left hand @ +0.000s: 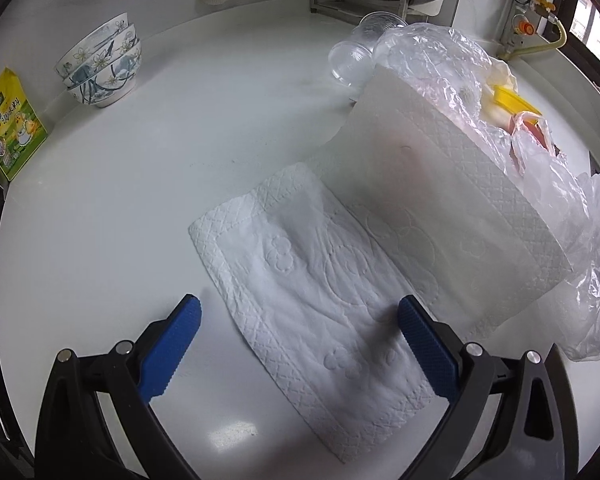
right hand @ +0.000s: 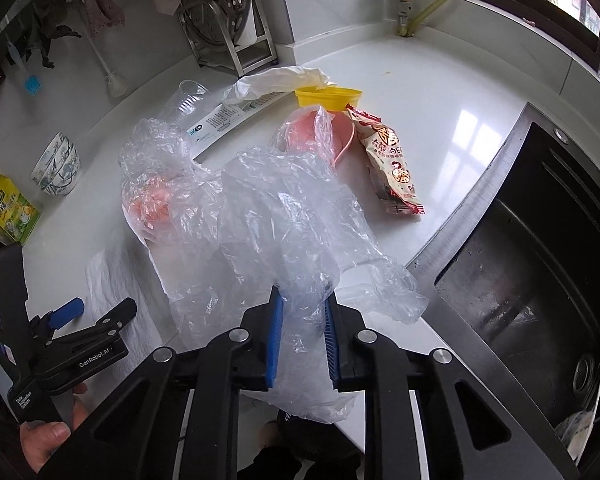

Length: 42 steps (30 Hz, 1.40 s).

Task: Collect trash
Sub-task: 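Grasp the clear plastic bag with the right tool while the left tool grasps the white paper towel, then carry the paper towel and plastic bag down over the wastebasket with both tools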

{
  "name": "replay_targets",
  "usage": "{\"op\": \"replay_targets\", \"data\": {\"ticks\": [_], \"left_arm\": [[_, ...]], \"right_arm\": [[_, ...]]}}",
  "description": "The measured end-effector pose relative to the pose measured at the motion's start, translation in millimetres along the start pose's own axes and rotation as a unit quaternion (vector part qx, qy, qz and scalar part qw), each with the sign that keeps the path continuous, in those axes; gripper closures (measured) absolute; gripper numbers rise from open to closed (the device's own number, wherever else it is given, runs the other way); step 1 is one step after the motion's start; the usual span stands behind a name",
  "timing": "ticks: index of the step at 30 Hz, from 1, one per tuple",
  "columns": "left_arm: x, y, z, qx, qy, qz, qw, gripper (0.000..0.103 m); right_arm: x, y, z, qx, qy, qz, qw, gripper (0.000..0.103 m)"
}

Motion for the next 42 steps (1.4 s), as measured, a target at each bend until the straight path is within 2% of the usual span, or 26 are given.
{"op": "replay_targets", "data": {"ticks": [3, 5, 6, 8, 10, 13, 22, 28, 37, 42], "left_arm": [[-1, -5, 3, -0.01, -0.011, -0.003, 0.9999, 0.017], [-2, -11, 7, -0.017, -0.019, -0.012, 0.9996, 0.038], [-1, -14, 9, -0.022, -0.02, -0.017, 0.9994, 0.044], [0, -20, 11, -0.03, -0.017, -0.024, 0.9991, 0.072], [2, -24, 12, -0.032, -0.01, -0.024, 0.9991, 0.089], [2, -24, 13, -0.043, 0.005, -0.026, 0.9987, 0.098], [-2, -2, 52, -0.054, -0.014, -0.046, 0.9974, 0.099], [-11, 5, 87, -0.069, -0.038, -0.084, 0.9934, 0.099], [-38, -10, 136, -0.124, -0.071, -0.153, 0.9778, 0.099], [-71, -25, 150, -0.147, -0.067, -0.188, 0.9688, 0.099]], "right_arm": [[-3, -4, 3, -0.003, -0.002, -0.01, 1.0, 0.085], [-5, -6, 5, -0.006, -0.003, -0.013, 1.0, 0.085], [-6, -7, 6, -0.006, -0.002, -0.015, 1.0, 0.085], [-8, -6, 8, -0.006, -0.004, -0.018, 1.0, 0.085], [-8, -5, 10, -0.005, -0.007, -0.02, 1.0, 0.085], [-9, -4, 17, -0.001, -0.014, -0.025, 1.0, 0.085], [-16, -5, 53, 0.0, -0.046, -0.05, 0.998, 0.085], [-35, -10, 86, -0.011, -0.065, -0.074, 0.995, 0.085], [-83, -9, 137, -0.027, -0.095, -0.118, 0.988, 0.085], [-128, -6, 151, -0.031, -0.088, -0.126, 0.988, 0.085]]}}
Point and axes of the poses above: each gripper's, at about its wrist camera, not at the fingertips, and z roughly against the way its jaws point, y to its left, x to its top, the point moved 8 cm from there along -z, roughly the way its jaws point, and after that the axes turned 6 degrees about z, right-handed, at the moved point
